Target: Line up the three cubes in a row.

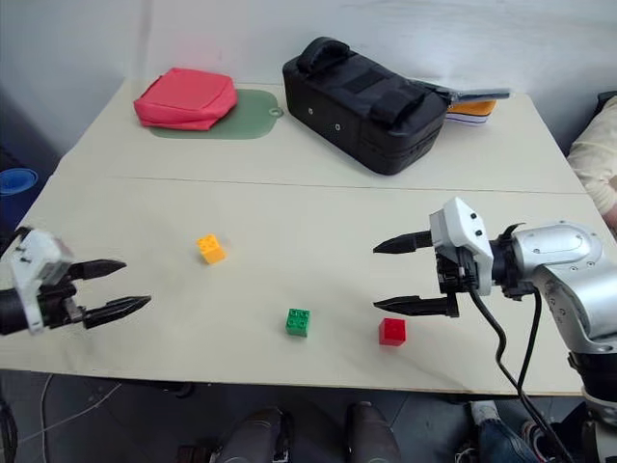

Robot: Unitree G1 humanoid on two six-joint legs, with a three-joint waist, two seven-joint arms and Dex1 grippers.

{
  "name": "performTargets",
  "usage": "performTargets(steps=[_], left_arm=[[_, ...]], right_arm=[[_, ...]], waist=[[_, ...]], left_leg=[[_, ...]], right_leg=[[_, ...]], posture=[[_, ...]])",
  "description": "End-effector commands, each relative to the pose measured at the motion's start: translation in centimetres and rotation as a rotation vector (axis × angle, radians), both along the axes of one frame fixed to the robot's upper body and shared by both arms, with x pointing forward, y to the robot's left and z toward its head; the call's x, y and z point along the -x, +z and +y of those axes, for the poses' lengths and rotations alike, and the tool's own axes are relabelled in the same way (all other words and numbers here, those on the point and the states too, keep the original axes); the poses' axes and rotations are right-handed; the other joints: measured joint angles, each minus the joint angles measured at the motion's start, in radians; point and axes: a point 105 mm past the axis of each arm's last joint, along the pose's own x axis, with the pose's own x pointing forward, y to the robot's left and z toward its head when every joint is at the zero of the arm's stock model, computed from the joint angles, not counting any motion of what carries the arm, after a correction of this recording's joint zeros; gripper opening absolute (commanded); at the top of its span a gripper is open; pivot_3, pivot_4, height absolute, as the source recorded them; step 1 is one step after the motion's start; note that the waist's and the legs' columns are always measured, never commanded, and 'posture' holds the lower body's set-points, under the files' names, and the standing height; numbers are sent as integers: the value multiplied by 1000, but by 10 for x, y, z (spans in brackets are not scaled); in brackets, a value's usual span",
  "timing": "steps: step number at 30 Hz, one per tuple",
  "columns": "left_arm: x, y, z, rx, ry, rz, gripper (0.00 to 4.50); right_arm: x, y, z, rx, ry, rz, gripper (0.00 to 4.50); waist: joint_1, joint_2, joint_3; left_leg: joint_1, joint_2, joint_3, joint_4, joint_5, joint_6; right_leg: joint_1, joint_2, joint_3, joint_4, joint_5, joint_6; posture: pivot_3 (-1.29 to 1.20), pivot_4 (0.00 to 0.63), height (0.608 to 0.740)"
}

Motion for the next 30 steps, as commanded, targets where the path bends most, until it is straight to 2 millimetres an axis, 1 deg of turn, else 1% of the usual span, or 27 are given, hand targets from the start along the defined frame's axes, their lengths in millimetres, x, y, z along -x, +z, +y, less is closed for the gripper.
performTargets(steps=[1,3,4,6,9,13,20,22,24,30], left_arm=[[-26,6,-5,-62,-73,-20,4494],[-51,8,-14,-80,-99,-28,4494],[-59,9,-16,-87,-104,-28,4494],[-73,6,-17,-96,-97,-16,4494],[-89,-1,-28,-119,-138,10,4494],[-101,-10,-44,-118,-184,60,4494],[-116,-29,-49,-183,-158,88,4494],[-115,-32,-50,-191,-172,96,4114],[-114,-33,-50,-194,-187,95,3620],[-108,-32,-54,-174,-228,90,1717]], right_arm=[[7,9,4,-6,16,-44,4500],[11,9,6,-15,6,-49,4500],[12,8,7,-18,3,-51,4500],[13,8,9,-24,-6,-55,4500],[16,5,11,-32,-19,-58,4500],[16,3,12,-43,-38,-63,4500],[16,2,11,-40,-55,-77,4500],[15,2,12,-39,-57,-84,4500],[15,3,11,-39,-57,-86,4500],[15,3,11,-35,-54,-87,4500]], waist=[[-1,0,0],[0,0,0],[1,0,0],[-1,0,0],[-3,0,0],[2,0,0],[1,0,0],[2,-1,0],[2,-1,0],[2,-1,0]], left_leg=[[0,0,0,0,0,0],[-1,0,0,0,1,-1],[0,0,1,0,1,-1],[-1,0,1,2,1,-1],[-2,1,4,4,0,0],[-3,2,5,7,0,1],[-3,1,4,7,1,1],[-3,1,5,7,1,1],[-3,1,5,7,1,1],[-3,1,4,7,1,1]], right_leg=[[0,0,0,0,0,0],[-1,1,-1,0,0,0],[-1,1,-1,1,0,0],[-1,3,-1,3,0,1],[-1,4,1,6,1,1],[-1,5,0,6,1,1],[-1,5,1,6,1,2],[-1,5,1,7,1,2],[-1,5,1,7,1,2],[-1,5,1,7,1,2]], posture=[[0,150,740],[0,150,740],[0,150,740],[0,150,740],[0,150,740],[0,150,740],[0,150,740],[0,150,740],[0,150,740],[0,150,740]])
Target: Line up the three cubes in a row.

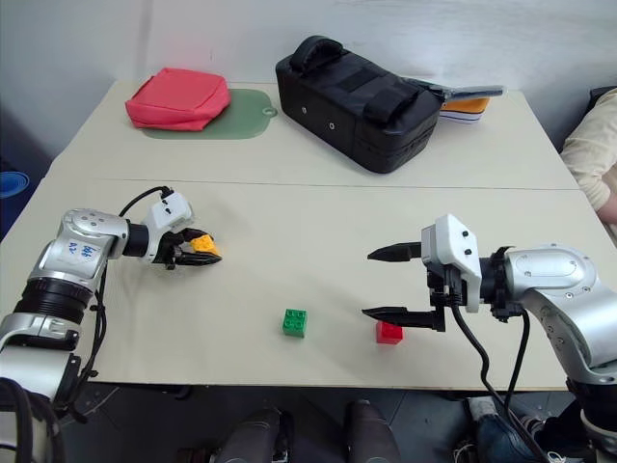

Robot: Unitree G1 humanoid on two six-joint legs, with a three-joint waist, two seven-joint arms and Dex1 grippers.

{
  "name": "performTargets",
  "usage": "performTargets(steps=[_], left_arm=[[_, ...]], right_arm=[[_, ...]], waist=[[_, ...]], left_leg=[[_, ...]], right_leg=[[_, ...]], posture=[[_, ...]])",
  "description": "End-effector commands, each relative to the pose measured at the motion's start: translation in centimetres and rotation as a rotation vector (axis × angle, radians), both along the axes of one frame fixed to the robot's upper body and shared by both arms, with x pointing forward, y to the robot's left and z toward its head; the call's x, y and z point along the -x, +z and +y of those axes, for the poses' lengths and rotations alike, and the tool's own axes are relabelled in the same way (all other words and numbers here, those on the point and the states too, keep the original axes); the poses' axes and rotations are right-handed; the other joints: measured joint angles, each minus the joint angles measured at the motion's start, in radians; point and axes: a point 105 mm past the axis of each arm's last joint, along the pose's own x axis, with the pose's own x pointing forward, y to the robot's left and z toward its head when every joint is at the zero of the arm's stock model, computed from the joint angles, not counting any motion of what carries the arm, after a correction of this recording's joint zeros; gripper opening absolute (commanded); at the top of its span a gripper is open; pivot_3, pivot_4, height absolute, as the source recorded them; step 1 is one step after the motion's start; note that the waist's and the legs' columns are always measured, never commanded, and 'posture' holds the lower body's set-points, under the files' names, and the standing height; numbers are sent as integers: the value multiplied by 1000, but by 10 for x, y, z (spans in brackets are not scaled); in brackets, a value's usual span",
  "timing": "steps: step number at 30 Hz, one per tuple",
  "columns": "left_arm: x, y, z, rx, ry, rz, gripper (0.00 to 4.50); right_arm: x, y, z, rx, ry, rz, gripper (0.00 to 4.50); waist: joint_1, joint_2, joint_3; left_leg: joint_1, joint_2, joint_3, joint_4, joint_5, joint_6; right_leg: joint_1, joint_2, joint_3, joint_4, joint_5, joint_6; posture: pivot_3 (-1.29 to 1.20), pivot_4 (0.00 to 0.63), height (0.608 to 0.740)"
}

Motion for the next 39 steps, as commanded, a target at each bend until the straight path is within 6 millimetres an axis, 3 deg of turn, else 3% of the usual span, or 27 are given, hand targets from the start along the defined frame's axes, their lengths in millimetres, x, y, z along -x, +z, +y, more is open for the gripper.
performTargets(steps=[1,7,16,22,39], left_arm=[[9,6,-5,4,-84,-24,1515],[50,25,-28,62,-382,-31,1531],[85,12,-8,-188,-593,17,1531],[81,8,-15,-181,-608,9,1531],[93,-14,-38,-149,-660,41,1531]], right_arm=[[4,10,1,0,21,-54,4500],[5,7,3,26,46,-55,4500],[10,7,2,23,55,-42,4500],[14,3,4,22,60,-28,4500],[14,2,5,23,54,-28,4500]], waist=[[-1,0,0],[-2,0,0],[-2,0,0],[1,0,0],[-2,0,0]], left_leg=[[0,0,0,0,0,0],[0,1,0,0,0,0],[1,1,-1,0,0,0],[1,0,-1,0,0,0],[0,1,-1,0,0,0]], right_leg=[[0,0,0,0,0,0],[0,0,0,0,0,0],[0,0,0,-4,0,0],[1,-1,0,-4,0,0],[1,0,0,-2,0,0]], posture=[[0,150,740],[0,150,740],[0,150,740],[0,150,740],[0,150,740]])
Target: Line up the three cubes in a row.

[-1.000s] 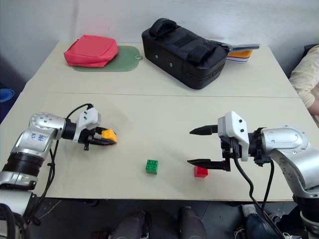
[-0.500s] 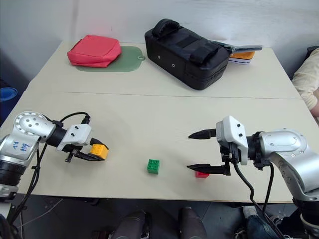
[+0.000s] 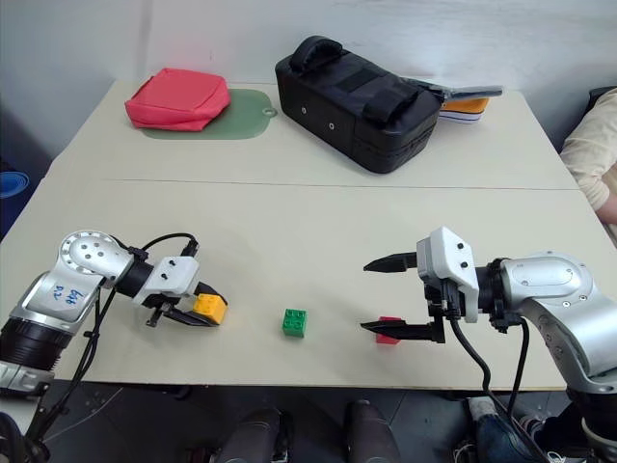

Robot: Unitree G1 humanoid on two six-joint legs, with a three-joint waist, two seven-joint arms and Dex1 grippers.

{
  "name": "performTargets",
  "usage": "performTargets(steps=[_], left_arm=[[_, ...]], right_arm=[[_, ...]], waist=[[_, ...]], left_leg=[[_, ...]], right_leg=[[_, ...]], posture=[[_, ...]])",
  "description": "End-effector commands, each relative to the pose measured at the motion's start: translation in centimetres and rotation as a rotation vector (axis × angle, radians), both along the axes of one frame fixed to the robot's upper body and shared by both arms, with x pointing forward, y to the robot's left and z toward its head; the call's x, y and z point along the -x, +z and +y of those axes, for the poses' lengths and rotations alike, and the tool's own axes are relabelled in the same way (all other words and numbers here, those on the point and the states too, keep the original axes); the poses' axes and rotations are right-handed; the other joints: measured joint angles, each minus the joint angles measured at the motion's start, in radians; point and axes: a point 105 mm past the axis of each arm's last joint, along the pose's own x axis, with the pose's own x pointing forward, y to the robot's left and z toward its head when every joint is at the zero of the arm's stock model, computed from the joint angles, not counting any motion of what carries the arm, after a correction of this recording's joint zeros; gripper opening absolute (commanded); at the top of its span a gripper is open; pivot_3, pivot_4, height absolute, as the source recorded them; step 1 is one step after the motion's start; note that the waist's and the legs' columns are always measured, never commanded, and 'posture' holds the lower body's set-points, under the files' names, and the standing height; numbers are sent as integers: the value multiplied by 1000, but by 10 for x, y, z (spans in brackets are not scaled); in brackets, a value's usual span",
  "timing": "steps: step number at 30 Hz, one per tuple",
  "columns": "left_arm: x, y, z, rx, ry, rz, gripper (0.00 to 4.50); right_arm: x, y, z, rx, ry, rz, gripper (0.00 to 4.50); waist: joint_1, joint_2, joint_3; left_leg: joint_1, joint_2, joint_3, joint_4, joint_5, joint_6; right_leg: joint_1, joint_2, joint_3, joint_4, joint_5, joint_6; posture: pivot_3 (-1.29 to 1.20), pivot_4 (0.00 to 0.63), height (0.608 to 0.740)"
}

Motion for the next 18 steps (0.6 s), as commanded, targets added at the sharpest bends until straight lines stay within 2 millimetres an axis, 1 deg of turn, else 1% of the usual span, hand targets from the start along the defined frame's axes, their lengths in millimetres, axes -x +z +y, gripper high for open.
performTargets(steps=[1,6,8,9,12,15,16,18], left_arm=[[2,1,-5,1,-25,-27,1531],[1,-4,-3,-8,-19,-31,1531],[1,-4,-2,0,-9,-28,2255],[1,-4,-2,4,-4,-25,2448],[4,-2,0,16,-2,-21,3327],[7,2,4,29,13,-21,4368],[9,6,9,40,26,-20,4445],[13,14,18,56,56,-17,4445]], right_arm=[[5,9,1,2,19,-46,4500],[5,8,1,7,22,-46,4500],[6,8,1,8,24,-45,4500],[6,8,1,8,24,-45,4500],[8,8,-1,13,25,-43,4500],[10,8,-4,18,23,-40,4500],[12,9,-7,20,21,-38,4500],[15,10,-13,24,15,-36,4500]], waist=[[0,0,0],[1,0,0],[1,0,0],[1,0,0],[1,0,0],[0,0,0],[0,0,0],[-2,0,0]], left_leg=[[0,0,0,0,0,0],[0,0,0,0,0,0],[0,0,0,0,0,0],[0,0,0,0,0,0],[0,0,0,0,0,0],[0,0,0,0,0,0],[0,0,0,0,0,0],[0,0,0,0,0,0]], right_leg=[[0,0,0,0,0,0],[0,0,0,0,0,0],[0,0,0,0,0,0],[0,0,0,0,0,0],[0,0,0,0,0,0],[0,0,0,0,0,0],[0,0,0,0,0,0],[0,0,0,-1,0,0]], posture=[[0,150,740],[0,150,740],[0,150,740],[0,150,740],[0,150,740],[0,150,740],[0,150,740],[0,150,740]])
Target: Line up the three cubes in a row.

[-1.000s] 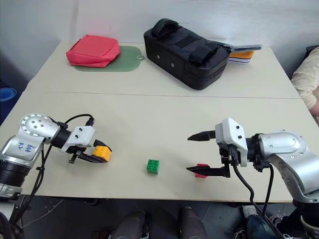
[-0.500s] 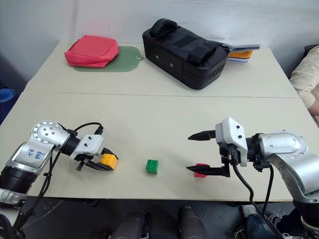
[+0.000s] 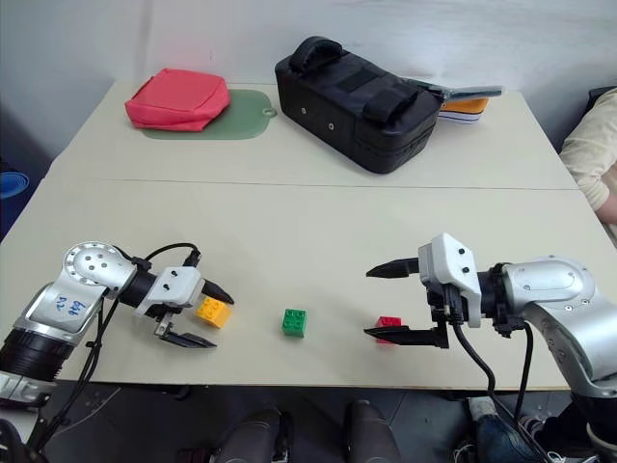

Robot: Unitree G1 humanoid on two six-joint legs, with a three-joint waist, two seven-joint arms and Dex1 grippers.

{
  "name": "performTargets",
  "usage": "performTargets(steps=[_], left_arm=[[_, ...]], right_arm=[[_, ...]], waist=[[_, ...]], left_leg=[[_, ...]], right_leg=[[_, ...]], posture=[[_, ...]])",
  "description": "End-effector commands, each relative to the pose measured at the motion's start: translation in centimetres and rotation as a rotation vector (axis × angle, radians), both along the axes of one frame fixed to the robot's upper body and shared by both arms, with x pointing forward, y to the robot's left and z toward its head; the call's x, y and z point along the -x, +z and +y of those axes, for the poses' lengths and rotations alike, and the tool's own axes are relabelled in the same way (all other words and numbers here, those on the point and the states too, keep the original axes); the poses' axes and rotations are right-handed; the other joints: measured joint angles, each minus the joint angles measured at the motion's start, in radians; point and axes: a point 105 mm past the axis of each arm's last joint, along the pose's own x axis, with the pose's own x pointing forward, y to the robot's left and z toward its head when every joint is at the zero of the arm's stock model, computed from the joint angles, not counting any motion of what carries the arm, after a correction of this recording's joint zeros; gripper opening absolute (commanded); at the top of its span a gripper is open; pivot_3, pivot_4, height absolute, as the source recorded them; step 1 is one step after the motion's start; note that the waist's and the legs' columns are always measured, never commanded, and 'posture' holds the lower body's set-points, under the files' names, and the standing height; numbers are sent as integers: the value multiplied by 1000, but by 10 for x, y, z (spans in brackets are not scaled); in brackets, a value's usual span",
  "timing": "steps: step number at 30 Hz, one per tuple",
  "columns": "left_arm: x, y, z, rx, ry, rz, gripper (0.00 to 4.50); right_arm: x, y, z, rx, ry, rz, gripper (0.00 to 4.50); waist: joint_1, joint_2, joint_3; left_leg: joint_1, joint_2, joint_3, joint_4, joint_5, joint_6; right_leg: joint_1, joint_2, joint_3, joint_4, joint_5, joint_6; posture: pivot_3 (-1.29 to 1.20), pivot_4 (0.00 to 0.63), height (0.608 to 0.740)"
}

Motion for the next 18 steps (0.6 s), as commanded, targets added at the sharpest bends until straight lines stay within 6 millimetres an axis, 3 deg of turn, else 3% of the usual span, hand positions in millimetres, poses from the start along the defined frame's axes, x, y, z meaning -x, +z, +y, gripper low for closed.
performTargets(steps=[1,11,14,18], left_arm=[[5,23,15,30,40,-36,4445],[31,86,81,57,205,-112,4445],[35,90,89,40,239,-117,4445],[36,92,82,75,236,-115,4445]], right_arm=[[9,15,-7,5,18,-58,4500],[33,25,-85,77,-118,-6,4500],[40,20,-109,100,-172,32,4500],[47,10,-121,102,-204,72,4500]], waist=[[0,0,0],[2,0,0],[1,0,0],[0,0,0]], left_leg=[[0,0,0,0,0,0],[2,0,-1,-2,-4,6],[3,0,-1,-2,-4,6],[3,0,0,-4,-4,6]], right_leg=[[0,0,0,0,0,0],[2,-2,0,-4,0,0],[3,-2,0,-4,0,0],[3,-2,0,-4,0,-1]], posture=[[0,150,740],[0,150,740],[0,150,740],[0,150,740]])
